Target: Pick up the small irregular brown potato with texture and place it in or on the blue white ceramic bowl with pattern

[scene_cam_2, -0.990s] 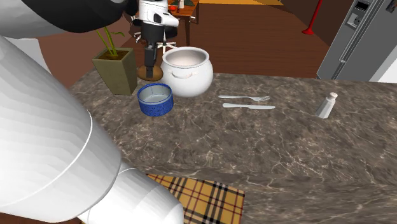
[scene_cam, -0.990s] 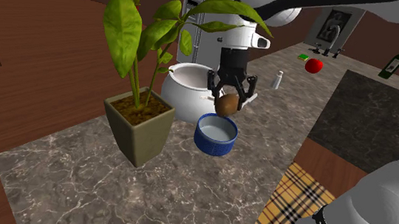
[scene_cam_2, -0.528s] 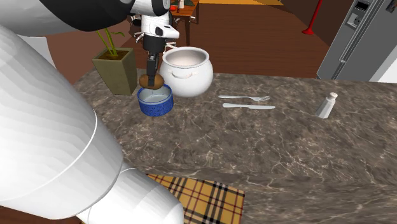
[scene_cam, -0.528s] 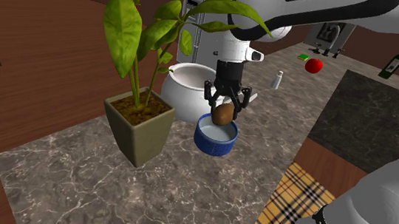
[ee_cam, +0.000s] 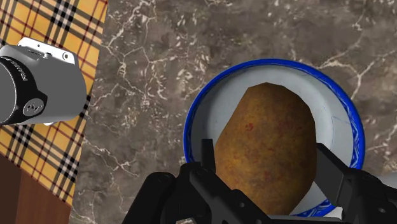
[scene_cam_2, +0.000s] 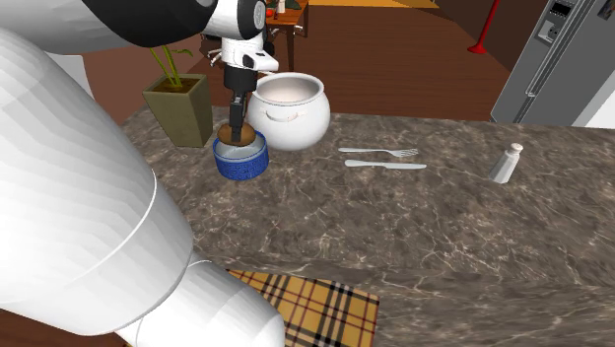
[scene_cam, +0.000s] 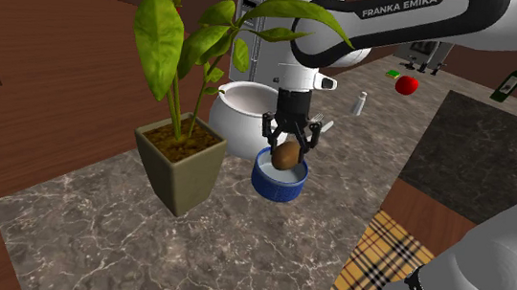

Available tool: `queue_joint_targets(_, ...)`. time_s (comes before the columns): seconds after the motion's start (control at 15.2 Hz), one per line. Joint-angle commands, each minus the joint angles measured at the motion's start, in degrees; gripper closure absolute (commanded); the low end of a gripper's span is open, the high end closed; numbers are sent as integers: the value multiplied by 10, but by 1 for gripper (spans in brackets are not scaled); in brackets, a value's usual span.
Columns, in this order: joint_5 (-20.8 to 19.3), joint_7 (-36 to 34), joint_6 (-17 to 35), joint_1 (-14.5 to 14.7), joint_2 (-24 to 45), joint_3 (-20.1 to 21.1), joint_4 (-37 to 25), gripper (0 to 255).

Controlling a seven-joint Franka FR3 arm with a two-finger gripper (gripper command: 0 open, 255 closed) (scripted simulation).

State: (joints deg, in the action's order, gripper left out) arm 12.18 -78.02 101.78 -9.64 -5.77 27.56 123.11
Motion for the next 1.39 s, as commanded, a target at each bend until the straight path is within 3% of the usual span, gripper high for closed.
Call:
queue_joint_targets(0.0,0,0,0,0,0,0,0,255)
queue_joint_targets(0.13,0,0,0,0,0,0,0,255)
queue_joint_targets(0.2,0,0,0,0,0,0,0,0)
queue_joint_targets(0.53,0,0,0,0,0,0,0,0)
queue_joint_targets(0.79,-9,-5,-71,-6,6,-6,-76,0)
queue_joint_targets(1.32,-9,-5,-71,-6,6,-6,-76,0)
